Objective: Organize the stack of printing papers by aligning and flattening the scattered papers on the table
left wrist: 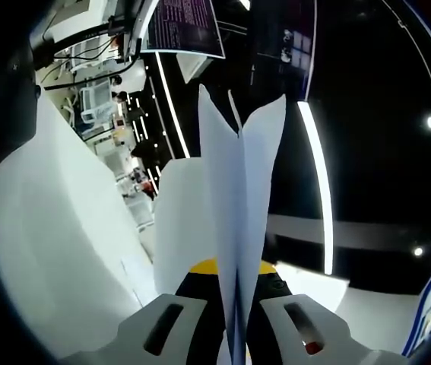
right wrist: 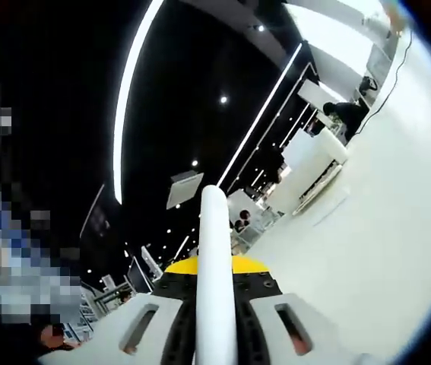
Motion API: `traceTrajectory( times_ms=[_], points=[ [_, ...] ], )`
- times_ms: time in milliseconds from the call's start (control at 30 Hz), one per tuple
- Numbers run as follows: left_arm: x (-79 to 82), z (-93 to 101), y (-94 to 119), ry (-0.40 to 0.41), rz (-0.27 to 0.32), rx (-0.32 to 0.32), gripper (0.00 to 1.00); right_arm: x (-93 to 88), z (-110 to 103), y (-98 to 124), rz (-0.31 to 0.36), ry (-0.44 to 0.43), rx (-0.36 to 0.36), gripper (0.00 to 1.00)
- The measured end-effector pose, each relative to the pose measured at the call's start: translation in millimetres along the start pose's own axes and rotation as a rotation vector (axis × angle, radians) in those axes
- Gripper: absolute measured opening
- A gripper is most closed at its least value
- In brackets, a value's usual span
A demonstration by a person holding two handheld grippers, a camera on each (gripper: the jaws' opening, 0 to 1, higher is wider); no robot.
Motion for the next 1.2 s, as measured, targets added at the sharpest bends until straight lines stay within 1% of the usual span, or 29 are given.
traceTrajectory(
  times_ms=[167,233,300,500,533,633,733,867,967,1200],
  points=[
    [-0.2,0.0,0,0.0,-0.001,0.001,0.07,5.5,3,1,0.023,-0.015,-0.003,0.05],
    [-0.1,0.0,0,0.001,-0.001,0.001,0.07,2.6,-3,2,0.028,-0.015,-0.003,0.05],
    [0.0,0.0,0,0.0,0.0,0.0,0.07,6.1,-4,2,0.04,-0.021,0.0,0.05],
    [0.0,0.1,0,0.0,0.0,0.0,0.07,10.5,-19,2,0.081,-0.039,0.021,0.04],
    [0.0,0.2,0,0.0,0.0,0.0,0.07,15.3,-17,1,0.087,-0.043,0.03,0.04],
    [-0.1,0.0,0,-0.001,-0.001,0.001,0.07,22.0,-20,-2,0.11,-0.059,0.057,0.04],
    [-0.1,-0.3,0,-0.002,-0.002,0.002,0.07,19.2,-36,-4,0.14,-0.076,0.086,0.04],
    [0.1,0.0,0,-0.004,0.0,0.001,0.07,17.4,-51,-7,0.158,-0.088,0.111,0.03],
    [0.2,0.1,0,-0.003,0.0,0.0,0.07,15.5,-58,-9,0.161,-0.092,0.122,0.03],
    [-0.2,0.7,0,-0.002,0.0,0.0,0.07,20.5,-66,-12,0.164,-0.094,0.149,0.03]
  ],
)
Point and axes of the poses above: the point that each gripper's makers call its tool centre point, and the gripper's own axes: y roughly backward along the fingers, z roughly to its right, x roughly out of its top, the point moved 4 cm from there along y, roughly backward along the fingers
